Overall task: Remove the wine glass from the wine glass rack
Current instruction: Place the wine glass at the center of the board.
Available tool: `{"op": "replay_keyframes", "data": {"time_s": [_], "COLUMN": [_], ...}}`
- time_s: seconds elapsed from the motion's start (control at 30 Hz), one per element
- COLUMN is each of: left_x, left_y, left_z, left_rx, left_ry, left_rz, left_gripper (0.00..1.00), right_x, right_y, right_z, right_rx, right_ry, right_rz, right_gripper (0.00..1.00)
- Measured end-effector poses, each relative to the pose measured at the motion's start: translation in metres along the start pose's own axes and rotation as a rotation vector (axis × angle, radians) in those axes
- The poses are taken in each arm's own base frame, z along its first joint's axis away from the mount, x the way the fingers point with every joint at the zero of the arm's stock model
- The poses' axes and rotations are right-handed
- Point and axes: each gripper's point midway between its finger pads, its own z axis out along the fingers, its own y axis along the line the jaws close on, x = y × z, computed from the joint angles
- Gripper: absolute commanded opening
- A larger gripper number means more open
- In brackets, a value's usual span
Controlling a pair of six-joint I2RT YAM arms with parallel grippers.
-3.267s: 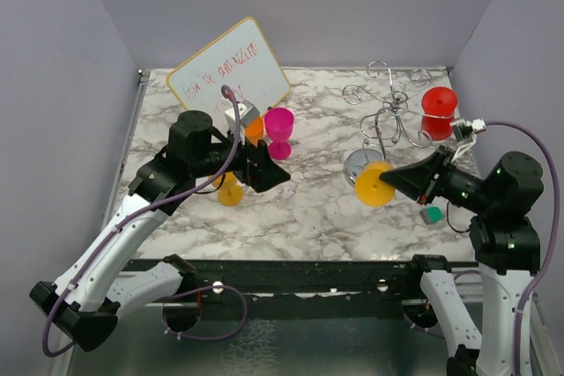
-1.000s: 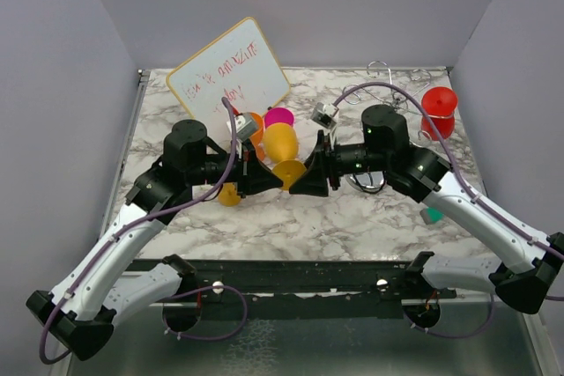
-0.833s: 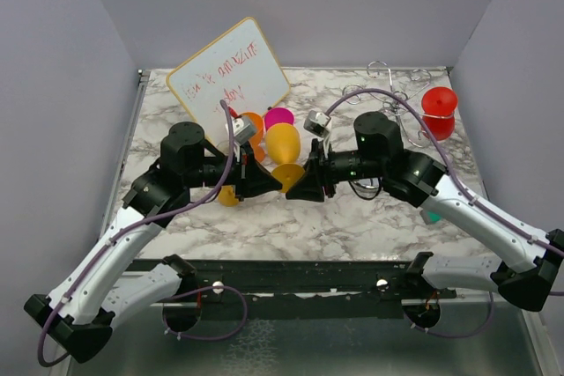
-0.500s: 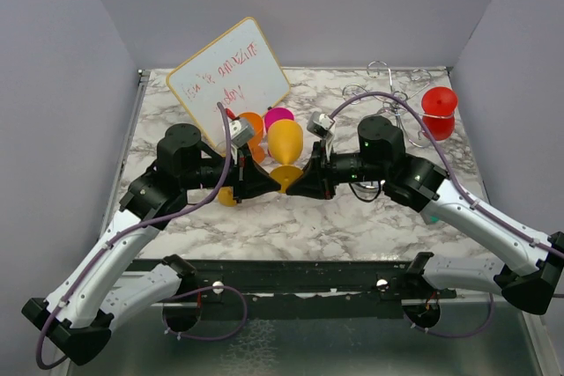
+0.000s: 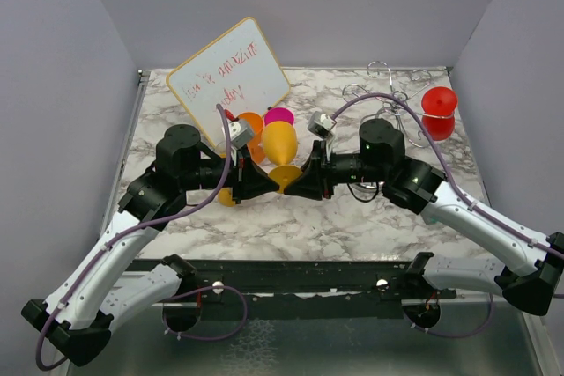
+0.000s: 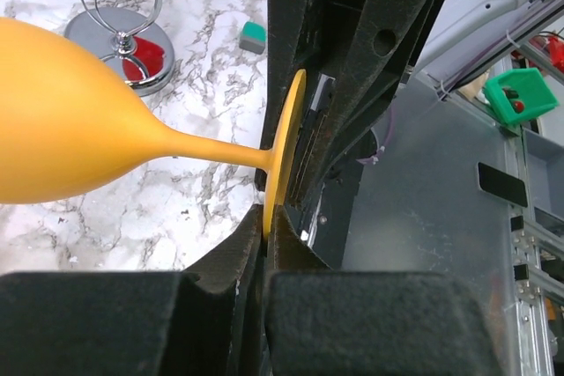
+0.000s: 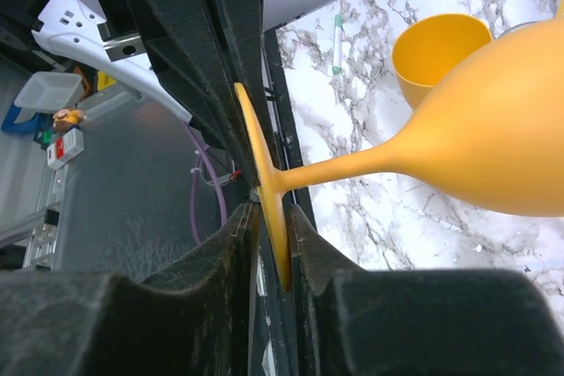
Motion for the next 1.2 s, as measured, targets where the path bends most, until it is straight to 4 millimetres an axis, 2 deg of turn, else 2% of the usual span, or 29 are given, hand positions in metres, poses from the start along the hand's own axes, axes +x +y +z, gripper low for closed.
{"op": "replay_keyframes", "data": {"time_s": [0.1,0.27,0.33,0.4,0.5,0.53,0.67,0.9,1.1,1.2], "left_x": [0.001,0.002,0.003,0.004,0.004,0.005,0.004,-0.018,-0.039,-0.051], "left_y": [0.0,0.001,0.001,0.001,0.004,0.007,0.014,0.022,0.036,0.05], "left_z": [0.0,0.0,-0.001,-0.001,-0.001,-0.001,-0.004,-0.016,-0.021,-0.022], "left_rx": [-0.002,-0.004,-0.005,-0.009,-0.028,-0.04,-0.099,-0.221,-0.322,-0.376], "left_ry": [0.003,0.008,0.012,0.015,0.014,0.015,0.02,0.001,-0.006,-0.009], "left_rz": [-0.002,-0.006,-0.008,-0.011,-0.013,-0.01,-0.023,-0.012,-0.01,-0.026], "left_gripper": [0.0,0.0,0.03,0.23,0.71,0.77,0.94,0.99,0.99,0.99], "right_x": [-0.003,-0.006,-0.004,-0.003,-0.003,-0.002,0.001,0.013,0.045,0.052], "right_y": [0.001,0.001,0.0,0.0,0.0,-0.001,-0.004,-0.016,-0.027,-0.028], "right_z": [0.001,0.001,0.002,0.002,0.002,0.001,0.001,0.001,0.005,0.005], "right_rx": [-0.003,-0.005,-0.005,-0.005,-0.004,-0.004,0.005,0.051,0.067,0.053], "right_ry": [-0.011,-0.026,-0.025,-0.024,-0.024,-0.023,-0.016,0.02,0.089,0.103], "right_rz": [-0.003,-0.007,-0.003,-0.003,-0.009,-0.013,-0.043,-0.106,-0.238,-0.333], "right_gripper": [0.25,0.02,0.01,0.01,0.01,0.01,0.01,0.01,0.01,0.01]}}
